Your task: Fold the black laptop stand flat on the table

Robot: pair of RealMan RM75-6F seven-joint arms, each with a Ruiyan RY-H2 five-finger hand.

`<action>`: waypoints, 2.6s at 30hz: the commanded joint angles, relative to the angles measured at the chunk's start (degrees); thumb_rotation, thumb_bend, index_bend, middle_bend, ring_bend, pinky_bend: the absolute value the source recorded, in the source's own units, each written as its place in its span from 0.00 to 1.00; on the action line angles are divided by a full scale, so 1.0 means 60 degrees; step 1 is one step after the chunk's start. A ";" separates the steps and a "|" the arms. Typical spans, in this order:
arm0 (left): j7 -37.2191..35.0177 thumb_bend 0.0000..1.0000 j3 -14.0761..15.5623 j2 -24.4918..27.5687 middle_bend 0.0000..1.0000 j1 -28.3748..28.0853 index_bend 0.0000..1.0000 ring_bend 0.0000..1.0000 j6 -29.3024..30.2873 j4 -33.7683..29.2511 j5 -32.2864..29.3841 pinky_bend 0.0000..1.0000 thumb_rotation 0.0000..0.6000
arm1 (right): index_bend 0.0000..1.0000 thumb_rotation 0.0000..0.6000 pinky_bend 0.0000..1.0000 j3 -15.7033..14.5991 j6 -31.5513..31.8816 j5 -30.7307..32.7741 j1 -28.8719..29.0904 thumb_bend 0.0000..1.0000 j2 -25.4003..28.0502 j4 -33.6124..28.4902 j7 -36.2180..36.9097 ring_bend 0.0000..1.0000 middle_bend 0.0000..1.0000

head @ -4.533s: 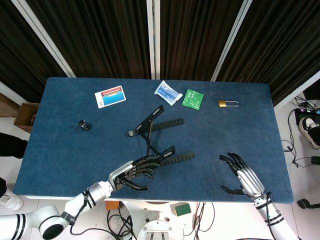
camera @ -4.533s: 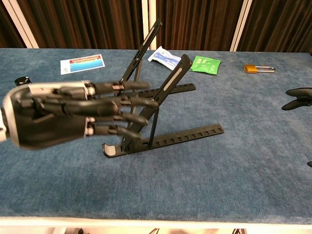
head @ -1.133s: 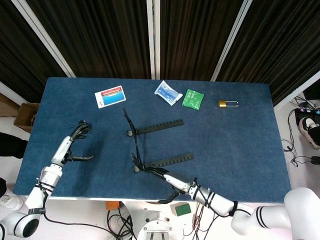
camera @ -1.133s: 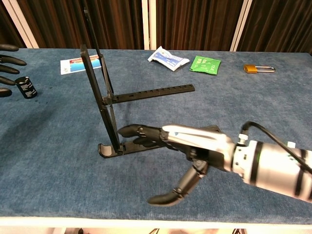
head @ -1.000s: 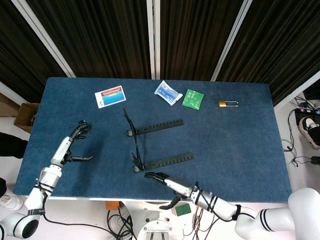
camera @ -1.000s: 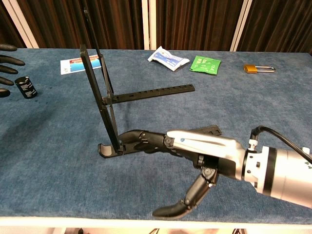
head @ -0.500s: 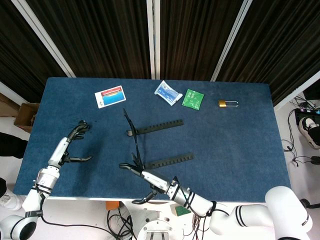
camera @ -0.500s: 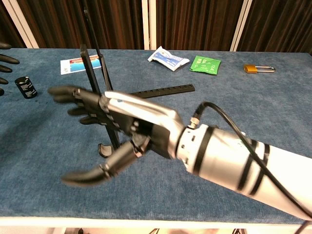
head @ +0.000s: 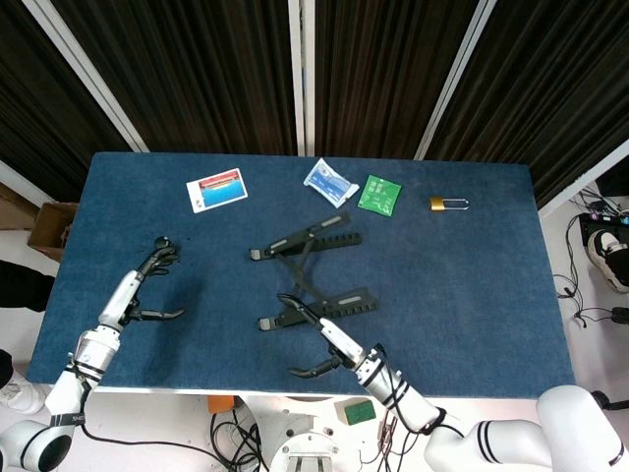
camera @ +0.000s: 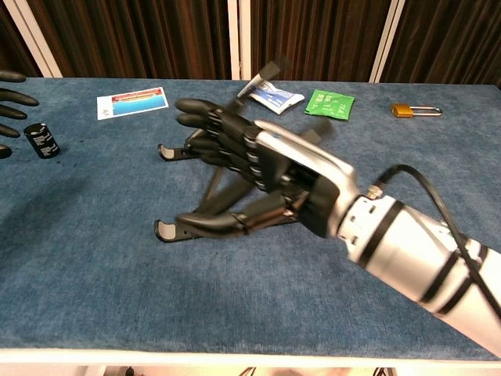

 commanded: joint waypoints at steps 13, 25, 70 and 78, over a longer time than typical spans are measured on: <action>0.0661 0.00 -0.0196 0.0134 0.16 -0.0515 0.11 0.15 -0.0149 -0.0354 0.0250 0.22 1.00 | 0.00 1.00 0.00 -0.0362 -0.1302 0.0633 0.0083 0.31 0.3377 -0.1601 -0.4075 0.00 0.09; 0.1220 0.00 0.0178 0.0141 0.16 -0.0134 0.11 0.15 0.0246 -0.0473 0.0210 0.22 1.00 | 0.00 1.00 0.00 0.1633 -0.3841 0.5247 0.2061 0.50 0.2143 -0.0337 -1.0001 0.00 0.14; 0.1042 0.00 0.0345 0.0315 0.15 -0.0123 0.11 0.15 0.0071 -0.0312 0.0344 0.21 1.00 | 0.00 1.00 0.00 0.0560 -0.4728 0.2637 0.2412 0.51 0.1429 -0.0310 -0.8681 0.00 0.20; 0.1856 0.00 0.0211 0.0522 0.15 -0.0831 0.20 0.15 -0.0812 -0.0464 0.0381 0.21 1.00 | 0.00 1.00 0.00 0.0167 -0.3393 0.1860 0.1654 0.39 0.2779 -0.1524 -0.9020 0.00 0.19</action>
